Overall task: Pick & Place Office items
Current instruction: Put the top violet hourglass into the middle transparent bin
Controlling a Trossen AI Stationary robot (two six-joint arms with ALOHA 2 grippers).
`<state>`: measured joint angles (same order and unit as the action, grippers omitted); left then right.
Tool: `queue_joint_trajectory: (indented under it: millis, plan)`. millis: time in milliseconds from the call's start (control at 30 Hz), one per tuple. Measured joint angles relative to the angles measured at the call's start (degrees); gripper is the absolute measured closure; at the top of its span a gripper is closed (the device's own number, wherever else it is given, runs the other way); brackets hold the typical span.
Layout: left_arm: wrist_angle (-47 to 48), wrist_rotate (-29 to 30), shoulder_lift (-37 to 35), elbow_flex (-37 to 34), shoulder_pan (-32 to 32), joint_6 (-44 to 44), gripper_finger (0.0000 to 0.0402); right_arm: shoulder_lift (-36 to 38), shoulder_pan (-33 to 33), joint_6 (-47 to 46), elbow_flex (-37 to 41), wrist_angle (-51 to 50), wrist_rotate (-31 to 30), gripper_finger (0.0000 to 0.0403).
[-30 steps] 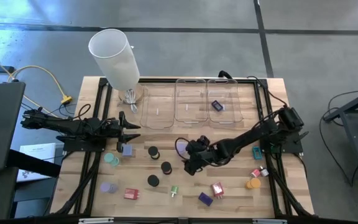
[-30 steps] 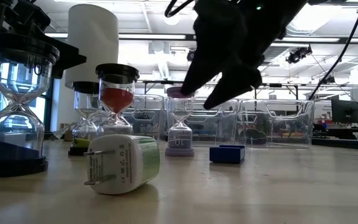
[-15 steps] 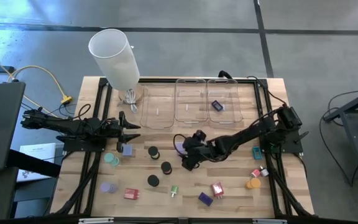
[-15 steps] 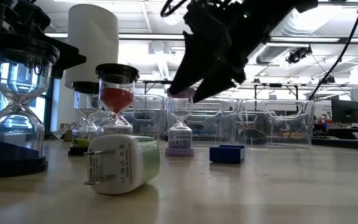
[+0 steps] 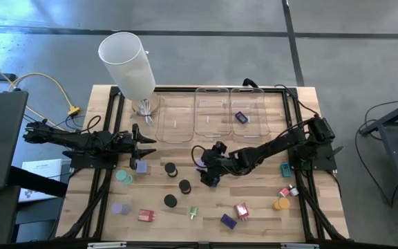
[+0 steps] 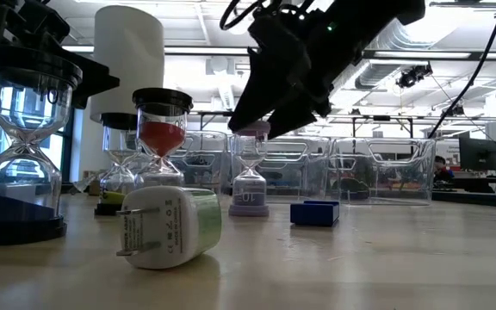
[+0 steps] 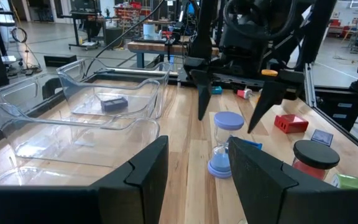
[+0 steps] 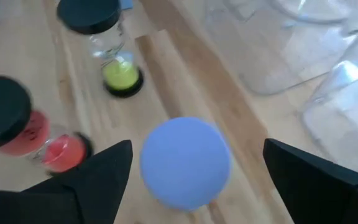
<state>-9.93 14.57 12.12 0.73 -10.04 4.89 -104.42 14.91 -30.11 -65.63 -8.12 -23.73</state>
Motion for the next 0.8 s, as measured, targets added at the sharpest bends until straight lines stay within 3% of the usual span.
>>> queue_joint_trajectory:
  millis: [800]
  plan:
    - [0.01,0.00,-0.02,0.00,0.00,0.00,0.0239,-1.54,-1.61,-0.04,0.02,0.79,3.62,0.0078]
